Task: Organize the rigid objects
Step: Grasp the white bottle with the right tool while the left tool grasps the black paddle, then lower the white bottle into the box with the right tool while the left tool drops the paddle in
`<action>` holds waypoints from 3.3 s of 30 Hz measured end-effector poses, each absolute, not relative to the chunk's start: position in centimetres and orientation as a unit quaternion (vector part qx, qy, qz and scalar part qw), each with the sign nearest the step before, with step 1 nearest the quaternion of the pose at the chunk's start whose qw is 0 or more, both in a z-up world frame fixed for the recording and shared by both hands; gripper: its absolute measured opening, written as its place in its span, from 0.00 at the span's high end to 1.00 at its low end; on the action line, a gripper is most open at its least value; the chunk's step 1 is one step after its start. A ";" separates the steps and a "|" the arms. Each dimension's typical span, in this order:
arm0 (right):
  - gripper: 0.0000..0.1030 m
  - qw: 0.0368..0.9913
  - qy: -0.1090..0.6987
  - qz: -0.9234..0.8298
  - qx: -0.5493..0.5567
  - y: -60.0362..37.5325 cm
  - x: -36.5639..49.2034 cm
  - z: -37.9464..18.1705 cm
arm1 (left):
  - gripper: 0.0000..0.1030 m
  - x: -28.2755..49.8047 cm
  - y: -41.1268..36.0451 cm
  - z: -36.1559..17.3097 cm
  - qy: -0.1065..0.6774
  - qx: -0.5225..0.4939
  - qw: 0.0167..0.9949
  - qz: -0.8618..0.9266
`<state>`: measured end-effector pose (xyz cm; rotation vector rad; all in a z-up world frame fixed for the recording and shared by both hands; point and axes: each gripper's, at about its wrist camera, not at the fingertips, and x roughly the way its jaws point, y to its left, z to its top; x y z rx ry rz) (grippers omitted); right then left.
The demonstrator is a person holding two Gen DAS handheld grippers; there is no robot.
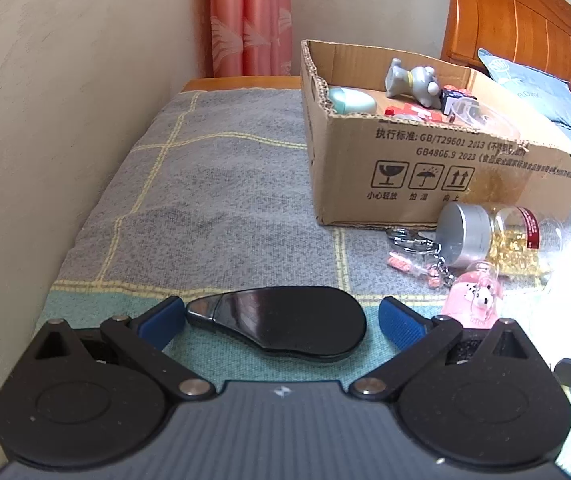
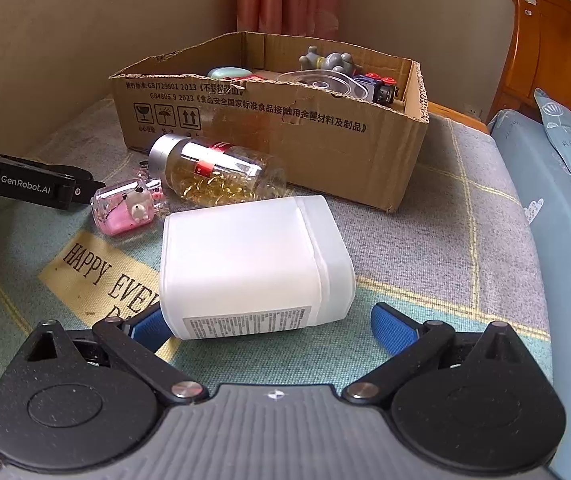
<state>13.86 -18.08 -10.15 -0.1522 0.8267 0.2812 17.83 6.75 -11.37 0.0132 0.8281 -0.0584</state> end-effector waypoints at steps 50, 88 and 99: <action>0.16 0.888 0.387 0.217 -0.125 -18.3 15.1 -4.5 | 0.13 18.6 3.5 -1.1 0.350 0.060 0.925 -0.136; 0.16 0.900 0.365 0.202 -0.127 -16.5 29.2 2.2 | 0.03 17.2 5.0 -1.5 0.331 0.064 0.941 -0.030; 0.16 0.885 0.409 0.188 -0.117 -13.8 36.4 1.3 | 0.03 15.5 7.7 -1.8 0.347 0.027 0.938 0.007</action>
